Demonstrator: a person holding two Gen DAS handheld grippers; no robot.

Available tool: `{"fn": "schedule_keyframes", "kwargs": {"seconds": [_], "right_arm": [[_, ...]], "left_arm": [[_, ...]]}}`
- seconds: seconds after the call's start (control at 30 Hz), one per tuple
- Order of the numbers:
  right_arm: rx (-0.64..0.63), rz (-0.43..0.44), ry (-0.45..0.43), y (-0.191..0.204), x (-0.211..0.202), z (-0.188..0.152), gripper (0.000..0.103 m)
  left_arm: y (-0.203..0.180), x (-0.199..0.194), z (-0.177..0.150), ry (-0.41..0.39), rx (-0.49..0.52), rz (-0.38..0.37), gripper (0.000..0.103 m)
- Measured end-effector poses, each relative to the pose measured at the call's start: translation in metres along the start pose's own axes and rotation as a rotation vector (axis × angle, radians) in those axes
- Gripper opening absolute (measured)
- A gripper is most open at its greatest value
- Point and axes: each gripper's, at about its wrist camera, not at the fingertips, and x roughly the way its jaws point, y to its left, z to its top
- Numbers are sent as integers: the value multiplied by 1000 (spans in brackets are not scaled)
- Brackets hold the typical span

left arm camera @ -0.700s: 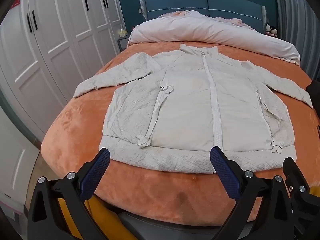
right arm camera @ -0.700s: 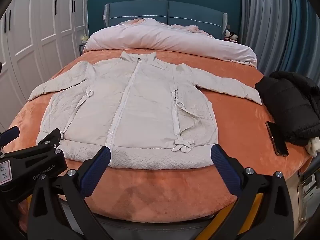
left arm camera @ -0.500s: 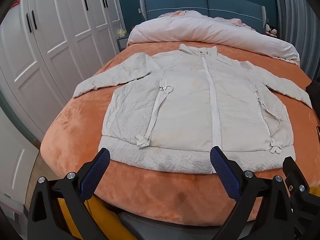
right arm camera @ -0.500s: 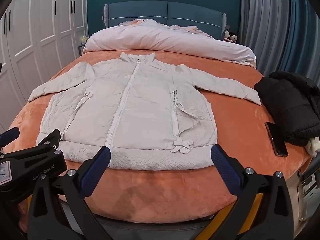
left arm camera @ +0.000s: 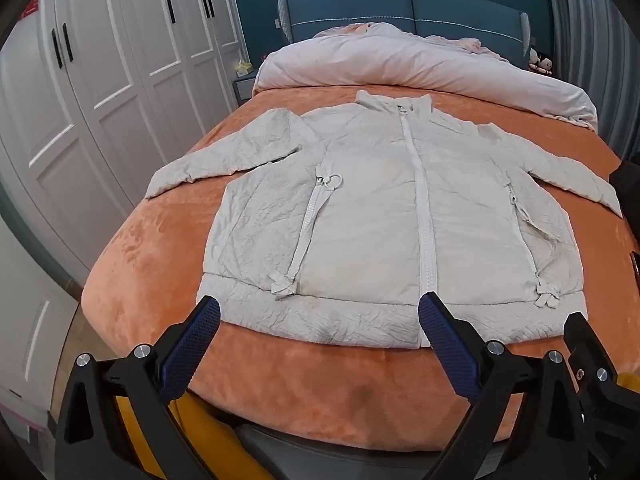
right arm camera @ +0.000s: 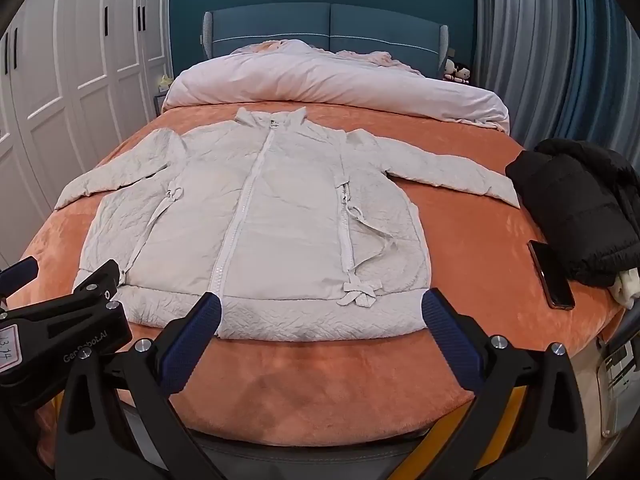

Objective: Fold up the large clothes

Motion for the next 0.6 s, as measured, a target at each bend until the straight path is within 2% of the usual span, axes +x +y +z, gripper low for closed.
{"fn": "schedule_keyframes", "kwargs": {"seconds": [0.6], "right_arm": [[10,-1,-1,-6,-2,1,98]], "left_arm": [[1,0,0,0,-2,0,96]]}}
